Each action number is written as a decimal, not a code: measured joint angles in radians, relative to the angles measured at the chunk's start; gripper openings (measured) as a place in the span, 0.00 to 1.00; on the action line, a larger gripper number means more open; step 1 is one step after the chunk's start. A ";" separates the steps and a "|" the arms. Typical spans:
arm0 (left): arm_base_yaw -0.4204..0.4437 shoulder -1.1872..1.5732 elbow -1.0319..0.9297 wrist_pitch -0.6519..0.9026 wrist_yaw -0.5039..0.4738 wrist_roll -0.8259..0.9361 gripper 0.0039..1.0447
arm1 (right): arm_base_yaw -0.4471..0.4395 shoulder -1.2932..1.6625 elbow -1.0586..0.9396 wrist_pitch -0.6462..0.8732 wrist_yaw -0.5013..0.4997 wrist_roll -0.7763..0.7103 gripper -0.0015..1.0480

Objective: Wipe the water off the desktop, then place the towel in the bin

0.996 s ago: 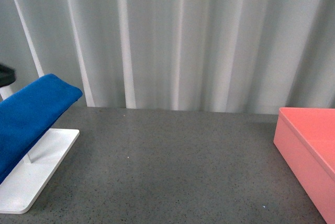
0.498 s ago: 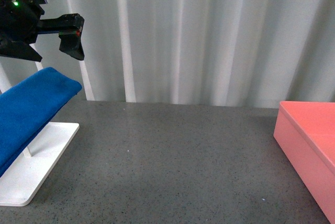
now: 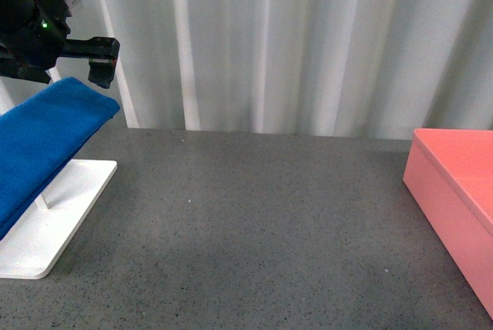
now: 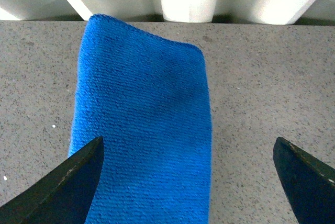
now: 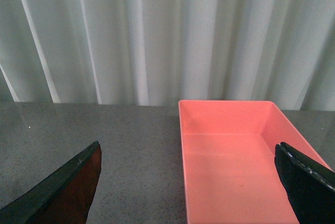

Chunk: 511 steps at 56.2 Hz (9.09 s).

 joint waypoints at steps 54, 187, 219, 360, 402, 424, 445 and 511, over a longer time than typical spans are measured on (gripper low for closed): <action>0.018 0.042 -0.167 0.201 0.000 0.096 0.32 | 0.000 0.000 0.000 0.000 0.000 0.000 0.93; -0.562 -0.573 -0.388 0.242 0.357 -0.329 0.03 | 0.187 1.421 0.471 0.736 -0.731 0.031 0.93; -0.528 -0.583 -0.382 0.237 0.368 -0.343 0.03 | 0.160 1.435 0.497 0.811 -0.734 0.043 0.13; 0.125 -1.544 -1.709 0.889 0.233 -0.060 0.03 | 0.055 1.414 0.628 0.711 -0.650 0.144 0.03; -0.029 -1.906 -1.781 0.634 0.084 -0.064 0.03 | 0.106 1.386 0.627 0.676 -0.602 0.116 0.03; -0.029 -2.016 -1.781 0.524 0.084 -0.064 0.03 | 0.093 1.378 0.627 0.663 -0.601 0.116 0.03; -0.029 -2.190 -1.780 0.344 0.084 -0.064 0.06 | 0.117 1.411 0.649 0.626 -0.549 0.113 0.03; -0.029 -2.190 -1.780 0.343 0.084 -0.064 0.94 | 0.279 2.226 1.030 0.292 -0.156 0.145 0.03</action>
